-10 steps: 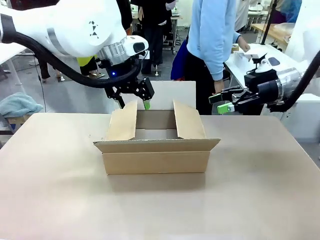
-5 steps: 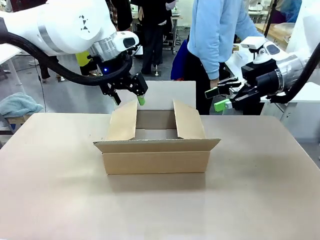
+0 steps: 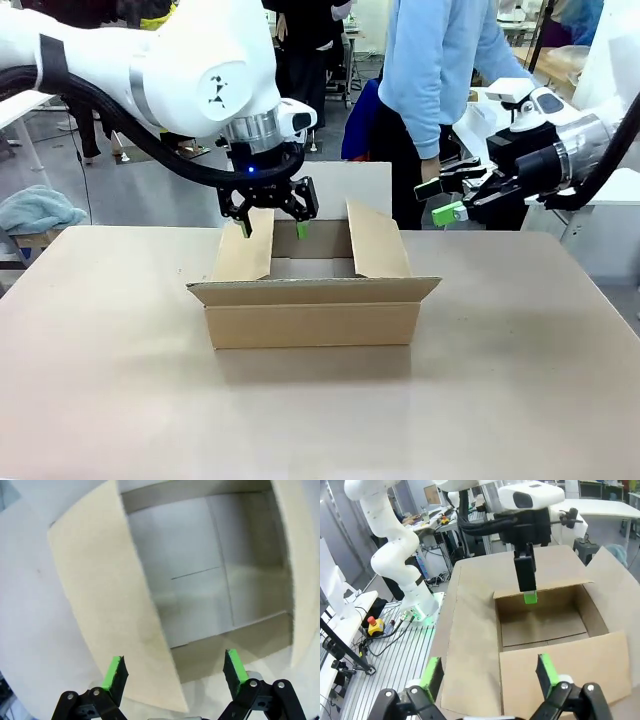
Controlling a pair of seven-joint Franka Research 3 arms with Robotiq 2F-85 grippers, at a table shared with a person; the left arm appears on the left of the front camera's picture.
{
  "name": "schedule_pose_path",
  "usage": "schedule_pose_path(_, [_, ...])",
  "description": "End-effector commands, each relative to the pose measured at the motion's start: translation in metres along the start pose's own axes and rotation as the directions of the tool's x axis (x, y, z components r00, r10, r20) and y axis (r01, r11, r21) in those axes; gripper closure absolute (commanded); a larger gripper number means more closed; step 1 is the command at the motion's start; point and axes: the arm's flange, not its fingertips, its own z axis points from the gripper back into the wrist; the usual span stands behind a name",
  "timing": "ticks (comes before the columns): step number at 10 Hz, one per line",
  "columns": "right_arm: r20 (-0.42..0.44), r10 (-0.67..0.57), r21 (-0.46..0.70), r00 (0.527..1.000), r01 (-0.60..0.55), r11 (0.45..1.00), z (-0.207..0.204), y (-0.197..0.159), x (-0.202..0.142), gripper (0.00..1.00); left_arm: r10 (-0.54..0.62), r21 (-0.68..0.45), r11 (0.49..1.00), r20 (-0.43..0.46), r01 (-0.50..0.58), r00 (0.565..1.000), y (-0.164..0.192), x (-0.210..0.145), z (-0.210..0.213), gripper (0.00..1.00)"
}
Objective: Pack the gift set into the box.
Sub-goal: Place both hands on the side flaps of the Package Box and spread them outward.
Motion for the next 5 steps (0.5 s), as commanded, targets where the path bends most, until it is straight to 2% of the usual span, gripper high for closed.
schedule_pose_path(1, [0.004, -0.102, -0.119, 0.995, 0.101, 0.988, 0.000, -0.005, 0.003, 0.00, 0.044, 0.054, 0.998, -0.014, -0.044, 0.999, 0.002, 0.005, 0.004, 0.00])
schedule_pose_path(3, [0.024, -0.103, -0.237, 0.994, 0.105, 0.966, -0.009, -0.016, -0.001, 0.00, 0.045, 0.078, 0.996, -0.030, -0.042, 0.999, 0.003, 0.001, -0.003, 0.00])
schedule_pose_path(4, [0.023, -0.101, -0.227, 0.995, 0.104, 0.968, -0.011, -0.018, -0.003, 0.00, 0.043, 0.077, 0.996, -0.028, -0.040, 0.999, 0.004, 0.001, -0.003, 0.00])
schedule_pose_path(5, [-0.002, -0.074, -0.161, 0.997, 0.073, 0.984, 0.005, -0.015, -0.001, 0.00, 0.048, 0.085, 0.995, -0.028, -0.046, 0.998, 0.005, 0.002, -0.005, 0.00])
